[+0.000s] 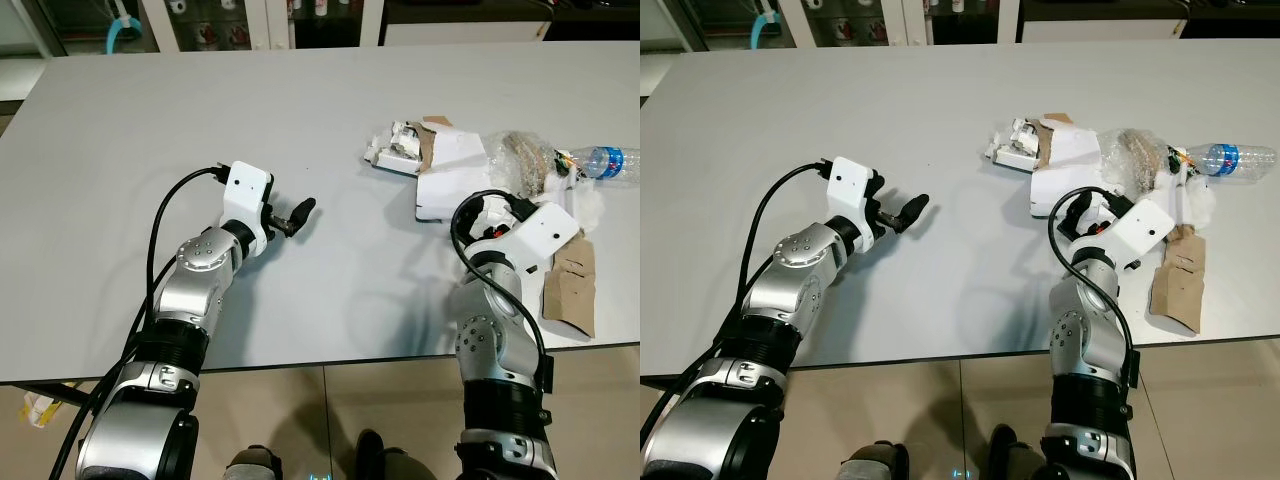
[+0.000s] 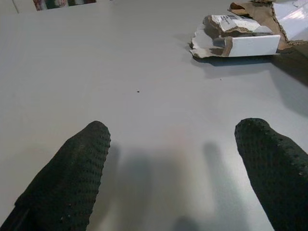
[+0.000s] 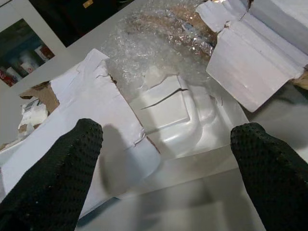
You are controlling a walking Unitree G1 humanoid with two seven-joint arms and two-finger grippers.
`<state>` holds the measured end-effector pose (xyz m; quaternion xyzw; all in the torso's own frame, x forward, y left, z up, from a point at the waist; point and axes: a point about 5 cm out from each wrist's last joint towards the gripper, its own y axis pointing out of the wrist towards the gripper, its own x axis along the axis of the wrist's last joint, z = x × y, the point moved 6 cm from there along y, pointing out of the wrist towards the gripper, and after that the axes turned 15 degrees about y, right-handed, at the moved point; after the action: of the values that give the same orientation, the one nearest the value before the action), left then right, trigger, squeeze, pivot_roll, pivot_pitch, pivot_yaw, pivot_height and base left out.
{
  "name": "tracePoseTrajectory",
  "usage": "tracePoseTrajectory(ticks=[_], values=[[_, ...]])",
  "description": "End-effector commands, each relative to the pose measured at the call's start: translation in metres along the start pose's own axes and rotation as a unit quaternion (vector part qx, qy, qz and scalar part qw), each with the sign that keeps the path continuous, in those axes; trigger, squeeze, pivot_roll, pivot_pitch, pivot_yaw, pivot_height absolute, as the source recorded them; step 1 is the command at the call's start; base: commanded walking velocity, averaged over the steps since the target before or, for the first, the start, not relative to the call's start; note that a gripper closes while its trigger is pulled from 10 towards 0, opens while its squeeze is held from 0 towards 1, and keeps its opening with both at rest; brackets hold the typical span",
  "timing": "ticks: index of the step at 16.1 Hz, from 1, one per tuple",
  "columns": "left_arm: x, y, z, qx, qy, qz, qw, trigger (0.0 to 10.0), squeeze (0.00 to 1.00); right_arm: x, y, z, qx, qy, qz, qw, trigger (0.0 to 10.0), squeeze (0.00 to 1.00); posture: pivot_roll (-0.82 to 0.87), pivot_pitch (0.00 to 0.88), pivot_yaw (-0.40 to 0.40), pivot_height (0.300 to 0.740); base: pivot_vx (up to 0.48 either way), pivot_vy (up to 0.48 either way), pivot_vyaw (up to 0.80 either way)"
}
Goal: Picking trash to rubbish bin
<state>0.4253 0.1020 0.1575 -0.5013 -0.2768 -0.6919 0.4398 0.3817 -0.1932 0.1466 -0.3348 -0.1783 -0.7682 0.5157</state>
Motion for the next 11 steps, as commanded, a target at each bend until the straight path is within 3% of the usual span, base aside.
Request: tracePoseTrajectory(ticks=[1,4,7,10,11], values=[[0.003,0.0,-0.001,-0.005,0.005,-0.002,1.0,10.0,0.0,-0.013,-0.01,-0.001,-0.01,0.012,0.021,1.0,10.0,0.0,0.36,0.191,0.016,0.74,0.0,0.0,0.0],[0.002,0.001,-0.003,-0.007,0.002,-0.004,1.0,10.0,0.0,-0.005,-0.024,-0.002,0.005,-0.021,0.006,1.0,10.0,0.0,0.35,0.183,0.013,0.74,0.0,0.0,0.0],[0.004,0.003,-0.007,-0.01,-0.002,-0.006,1.0,10.0,0.0,0.002,-0.038,-0.015,0.004,-0.046,-0.005,0.999,10.0,0.0,0.33,0.171,0.015,0.74,0.0,0.0,0.0],[0.006,0.006,-0.012,-0.019,-0.007,-0.013,1.0,10.0,0.0,0.007,-0.059,-0.018,0.043,-0.074,-0.013,0.996,10.0,0.0,0.32,0.165,0.018,0.74,0.0,0.0,0.0],[0.006,0.007,-0.013,-0.022,-0.007,-0.012,1.0,10.0,0.0,0.005,-0.063,-0.02,0.043,-0.062,-0.005,0.997,10.0,0.0,0.31,0.16,0.022,0.74,0.0,0.0,0.0]])
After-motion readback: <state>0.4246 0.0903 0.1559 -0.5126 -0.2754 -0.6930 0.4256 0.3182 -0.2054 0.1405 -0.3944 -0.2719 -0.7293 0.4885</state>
